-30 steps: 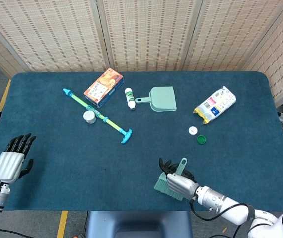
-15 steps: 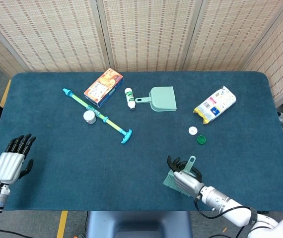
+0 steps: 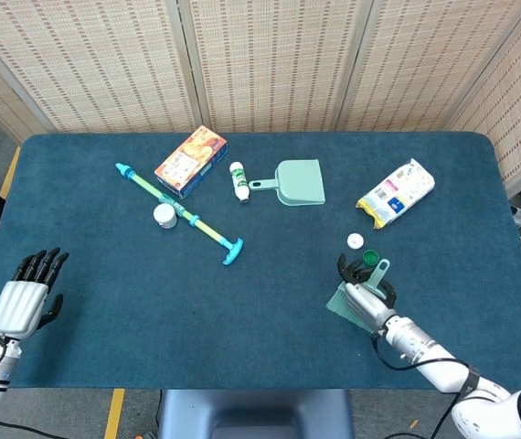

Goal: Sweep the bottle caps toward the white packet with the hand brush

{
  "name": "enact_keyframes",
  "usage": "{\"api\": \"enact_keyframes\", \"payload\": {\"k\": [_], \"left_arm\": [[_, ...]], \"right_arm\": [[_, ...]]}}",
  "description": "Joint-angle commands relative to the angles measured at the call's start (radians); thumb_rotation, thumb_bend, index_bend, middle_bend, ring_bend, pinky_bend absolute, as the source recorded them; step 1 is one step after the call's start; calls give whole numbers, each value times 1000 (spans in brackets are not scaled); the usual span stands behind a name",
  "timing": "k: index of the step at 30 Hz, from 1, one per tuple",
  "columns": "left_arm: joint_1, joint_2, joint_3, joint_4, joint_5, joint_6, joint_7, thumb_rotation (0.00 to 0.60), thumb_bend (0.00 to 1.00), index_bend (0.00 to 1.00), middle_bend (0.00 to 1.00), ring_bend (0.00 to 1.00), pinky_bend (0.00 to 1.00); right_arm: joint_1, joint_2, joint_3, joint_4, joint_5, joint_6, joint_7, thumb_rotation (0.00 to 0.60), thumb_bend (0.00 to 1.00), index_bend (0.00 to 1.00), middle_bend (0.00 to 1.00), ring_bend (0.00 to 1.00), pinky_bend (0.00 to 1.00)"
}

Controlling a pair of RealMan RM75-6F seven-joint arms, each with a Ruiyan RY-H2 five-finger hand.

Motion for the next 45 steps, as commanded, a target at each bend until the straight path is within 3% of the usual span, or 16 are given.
{"api": "enact_keyframes", "payload": {"k": [1,15,23,27,31,36,45], "left_arm": [[-2,-3,-1,2,-3,-4,5,600,489,0,2,0,111],[-7,-18,-6,20,-26,-29,22,600,491,0,2,0,112],[-6,-19,-7,27,-28,-29,13,600,491,0,2,0,113],[-12,-22,-8,30,-33,-42,13,600,491,0,3,0,114],[-14,-23,-6,26,-29,-43,16,600,491,0,2,0,115],[-10,-17,-14,25,-35,-32,11,600,490,0,3,0,115],[-11,-20,-21,29,-55,-43,12,600,490,0,3,0,115]], "right_arm": [[5,-6,10,51,41,-3,10,600,412,956,683,327,143],[26,-42,46,268,151,-7,93,600,412,957,683,329,143],[12,-2,78,283,-12,42,421,600,412,957,684,333,143],[13,-35,115,323,-59,79,502,600,412,957,684,333,143],[50,-107,159,384,6,19,458,600,413,957,684,333,143],[91,-175,161,469,97,-75,362,600,412,957,684,333,128],[87,-160,134,436,251,-40,200,600,412,958,684,333,63]]}}
